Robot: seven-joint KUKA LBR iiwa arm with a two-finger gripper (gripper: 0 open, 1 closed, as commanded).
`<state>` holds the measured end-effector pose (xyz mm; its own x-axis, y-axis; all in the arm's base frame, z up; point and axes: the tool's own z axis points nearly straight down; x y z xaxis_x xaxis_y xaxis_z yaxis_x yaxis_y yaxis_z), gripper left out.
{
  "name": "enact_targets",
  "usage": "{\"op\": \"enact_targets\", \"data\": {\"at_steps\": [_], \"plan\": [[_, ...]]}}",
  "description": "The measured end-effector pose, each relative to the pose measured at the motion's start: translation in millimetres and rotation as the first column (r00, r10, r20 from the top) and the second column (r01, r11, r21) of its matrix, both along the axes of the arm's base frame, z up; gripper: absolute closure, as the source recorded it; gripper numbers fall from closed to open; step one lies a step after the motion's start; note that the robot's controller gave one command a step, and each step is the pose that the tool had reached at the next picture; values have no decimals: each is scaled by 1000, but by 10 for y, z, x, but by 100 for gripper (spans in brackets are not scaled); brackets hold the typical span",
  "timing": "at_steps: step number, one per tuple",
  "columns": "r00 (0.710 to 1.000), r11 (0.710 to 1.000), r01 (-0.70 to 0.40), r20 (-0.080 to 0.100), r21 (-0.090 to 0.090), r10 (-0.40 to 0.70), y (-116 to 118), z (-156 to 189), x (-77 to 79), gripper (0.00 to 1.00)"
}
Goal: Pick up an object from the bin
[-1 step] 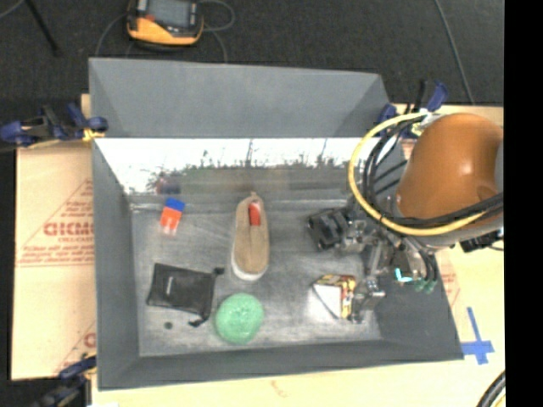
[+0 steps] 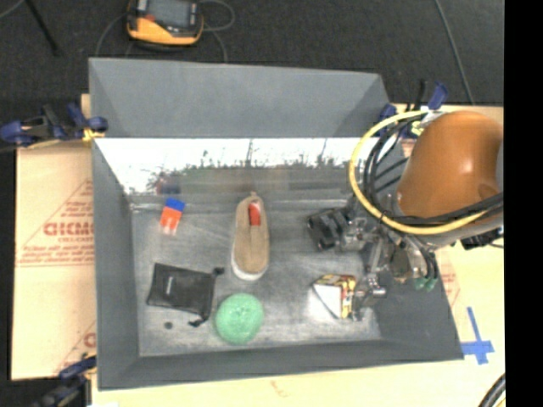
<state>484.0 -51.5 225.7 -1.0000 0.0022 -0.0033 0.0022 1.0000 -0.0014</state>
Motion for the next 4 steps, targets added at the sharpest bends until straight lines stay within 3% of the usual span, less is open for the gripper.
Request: {"op": "enact_targets", "data": {"at_steps": [1,2,3,4], "plan": [[997,997,-78,6,-1,78,-228,-1524,149,100],[997,997,-80,3,-1,80,-230,-1536,140,0],[997,997,-80,3,-1,80,-231,-1536,140,0],[989,989,-147,-2,4,147,-417,-1432,161,0]]}}
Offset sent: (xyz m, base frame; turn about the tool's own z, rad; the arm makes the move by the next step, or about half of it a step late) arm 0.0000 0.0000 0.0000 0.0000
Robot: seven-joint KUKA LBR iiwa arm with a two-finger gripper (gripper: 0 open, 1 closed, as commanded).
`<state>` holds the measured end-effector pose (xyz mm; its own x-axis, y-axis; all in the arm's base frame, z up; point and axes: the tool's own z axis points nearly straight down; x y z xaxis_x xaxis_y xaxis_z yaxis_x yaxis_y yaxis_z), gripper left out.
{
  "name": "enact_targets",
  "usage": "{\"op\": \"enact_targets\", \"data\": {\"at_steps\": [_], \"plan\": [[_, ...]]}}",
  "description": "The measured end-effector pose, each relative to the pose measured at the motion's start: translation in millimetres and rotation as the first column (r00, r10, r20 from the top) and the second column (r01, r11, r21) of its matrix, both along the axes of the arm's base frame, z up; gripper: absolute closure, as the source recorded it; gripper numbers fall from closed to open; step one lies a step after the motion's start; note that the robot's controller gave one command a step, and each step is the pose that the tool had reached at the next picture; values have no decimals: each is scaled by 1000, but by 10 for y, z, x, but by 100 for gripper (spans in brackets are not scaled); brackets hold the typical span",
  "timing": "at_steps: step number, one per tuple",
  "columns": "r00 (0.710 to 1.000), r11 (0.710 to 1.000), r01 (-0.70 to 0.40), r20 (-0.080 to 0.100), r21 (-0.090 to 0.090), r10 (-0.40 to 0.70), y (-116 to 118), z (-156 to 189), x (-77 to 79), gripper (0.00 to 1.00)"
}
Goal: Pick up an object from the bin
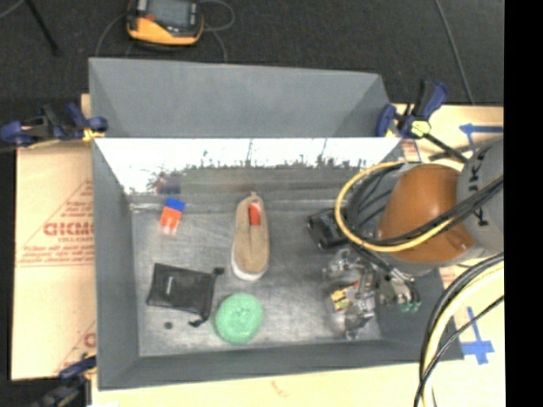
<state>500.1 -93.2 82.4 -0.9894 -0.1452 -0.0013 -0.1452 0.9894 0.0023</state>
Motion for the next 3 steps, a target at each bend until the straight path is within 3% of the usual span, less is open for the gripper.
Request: {"op": "enact_targets", "data": {"at_steps": [1,2,3], "plan": [[1000,1000,1,5,-4,-1,-412,29,50,0],[1000,1000,4,13,-5,-4,-612,-79,257,100],[1000,1000,4,13,-5,-4,-612,-78,258,100]]}}
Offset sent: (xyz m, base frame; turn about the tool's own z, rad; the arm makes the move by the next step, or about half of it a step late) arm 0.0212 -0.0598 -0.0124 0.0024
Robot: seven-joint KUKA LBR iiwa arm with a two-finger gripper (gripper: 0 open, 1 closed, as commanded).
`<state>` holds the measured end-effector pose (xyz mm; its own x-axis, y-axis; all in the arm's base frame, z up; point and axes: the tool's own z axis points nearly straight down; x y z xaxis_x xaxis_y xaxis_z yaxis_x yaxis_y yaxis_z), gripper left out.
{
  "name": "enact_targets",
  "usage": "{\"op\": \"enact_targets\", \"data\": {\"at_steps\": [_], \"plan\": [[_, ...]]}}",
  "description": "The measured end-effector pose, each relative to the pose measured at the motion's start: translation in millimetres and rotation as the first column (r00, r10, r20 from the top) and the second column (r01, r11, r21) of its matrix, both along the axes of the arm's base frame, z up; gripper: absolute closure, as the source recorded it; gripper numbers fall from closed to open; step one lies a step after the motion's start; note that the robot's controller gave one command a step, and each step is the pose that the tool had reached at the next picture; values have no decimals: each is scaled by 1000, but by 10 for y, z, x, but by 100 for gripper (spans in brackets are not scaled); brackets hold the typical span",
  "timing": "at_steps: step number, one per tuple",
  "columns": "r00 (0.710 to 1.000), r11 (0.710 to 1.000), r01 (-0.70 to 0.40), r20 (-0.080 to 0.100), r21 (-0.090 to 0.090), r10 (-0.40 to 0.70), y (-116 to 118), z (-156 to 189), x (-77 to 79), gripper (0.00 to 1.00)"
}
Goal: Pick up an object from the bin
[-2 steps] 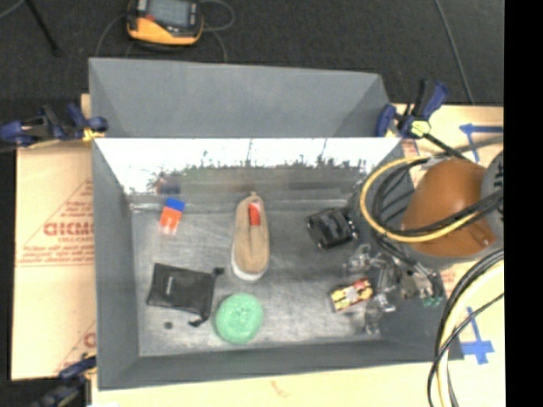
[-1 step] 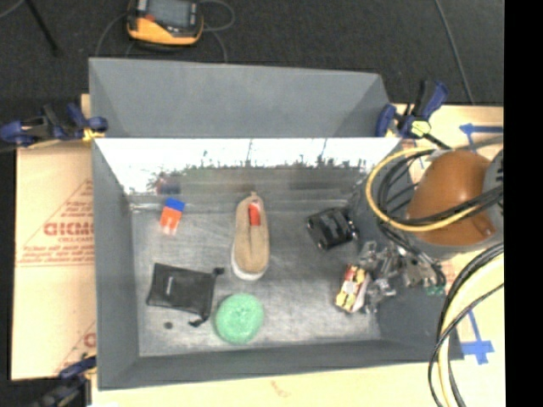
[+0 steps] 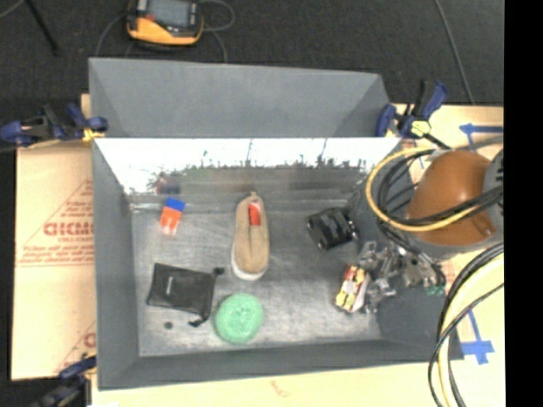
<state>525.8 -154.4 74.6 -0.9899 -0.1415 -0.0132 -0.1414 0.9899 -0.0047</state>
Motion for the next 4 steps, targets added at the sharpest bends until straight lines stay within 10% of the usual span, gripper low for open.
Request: {"op": "enact_targets", "data": {"at_steps": [1,4], "plan": [[1000,1000,-7,-11,2,7,74,939,-16,100],[1000,1000,-4,-10,4,4,79,939,-15,100]]}}
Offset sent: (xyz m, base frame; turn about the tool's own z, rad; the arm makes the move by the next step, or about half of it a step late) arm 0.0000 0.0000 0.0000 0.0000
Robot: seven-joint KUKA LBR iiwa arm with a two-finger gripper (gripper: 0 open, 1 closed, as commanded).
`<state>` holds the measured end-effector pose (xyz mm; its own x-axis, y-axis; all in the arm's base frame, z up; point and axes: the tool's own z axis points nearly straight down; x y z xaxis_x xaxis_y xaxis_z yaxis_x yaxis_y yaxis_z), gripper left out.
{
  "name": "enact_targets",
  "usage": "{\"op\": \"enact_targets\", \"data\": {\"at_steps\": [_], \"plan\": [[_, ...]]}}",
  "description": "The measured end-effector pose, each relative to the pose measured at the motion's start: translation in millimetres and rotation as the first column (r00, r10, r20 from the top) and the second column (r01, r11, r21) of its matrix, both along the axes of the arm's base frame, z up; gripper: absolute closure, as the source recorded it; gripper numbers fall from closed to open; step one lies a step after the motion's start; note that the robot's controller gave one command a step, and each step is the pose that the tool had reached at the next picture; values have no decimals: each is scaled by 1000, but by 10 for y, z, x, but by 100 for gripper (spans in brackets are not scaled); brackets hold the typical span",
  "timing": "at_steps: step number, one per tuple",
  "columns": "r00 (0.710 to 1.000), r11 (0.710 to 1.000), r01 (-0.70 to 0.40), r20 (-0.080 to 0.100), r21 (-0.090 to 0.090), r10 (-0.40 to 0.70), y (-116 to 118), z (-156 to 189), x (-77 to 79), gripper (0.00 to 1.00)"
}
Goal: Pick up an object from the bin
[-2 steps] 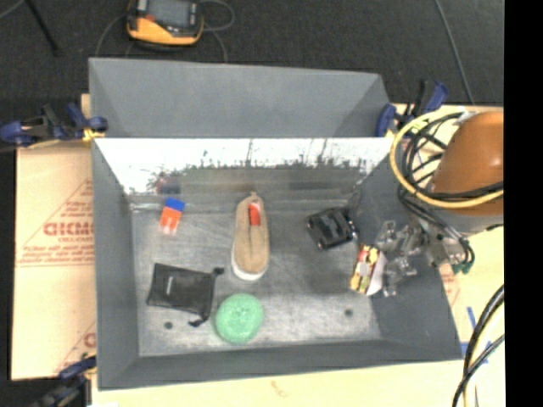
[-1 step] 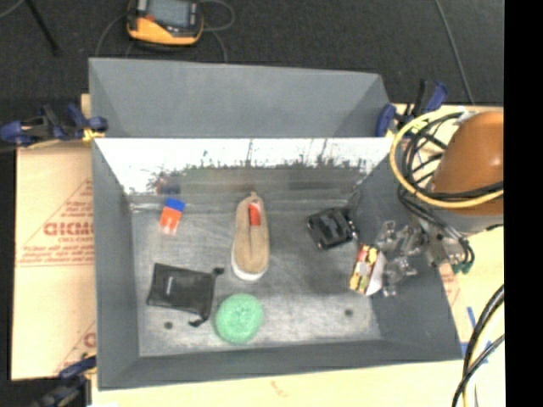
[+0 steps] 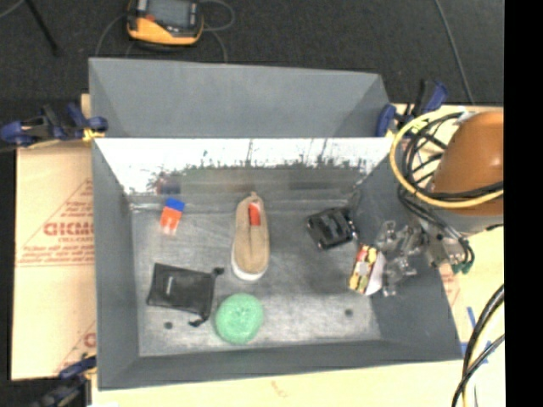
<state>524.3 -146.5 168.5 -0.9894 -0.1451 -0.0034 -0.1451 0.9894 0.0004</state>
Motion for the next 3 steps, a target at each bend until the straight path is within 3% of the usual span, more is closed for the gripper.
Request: {"op": "enact_targets", "data": {"at_steps": [3], "plan": [[1000,1000,2,0,0,-2,-1,0,0,100]]}}
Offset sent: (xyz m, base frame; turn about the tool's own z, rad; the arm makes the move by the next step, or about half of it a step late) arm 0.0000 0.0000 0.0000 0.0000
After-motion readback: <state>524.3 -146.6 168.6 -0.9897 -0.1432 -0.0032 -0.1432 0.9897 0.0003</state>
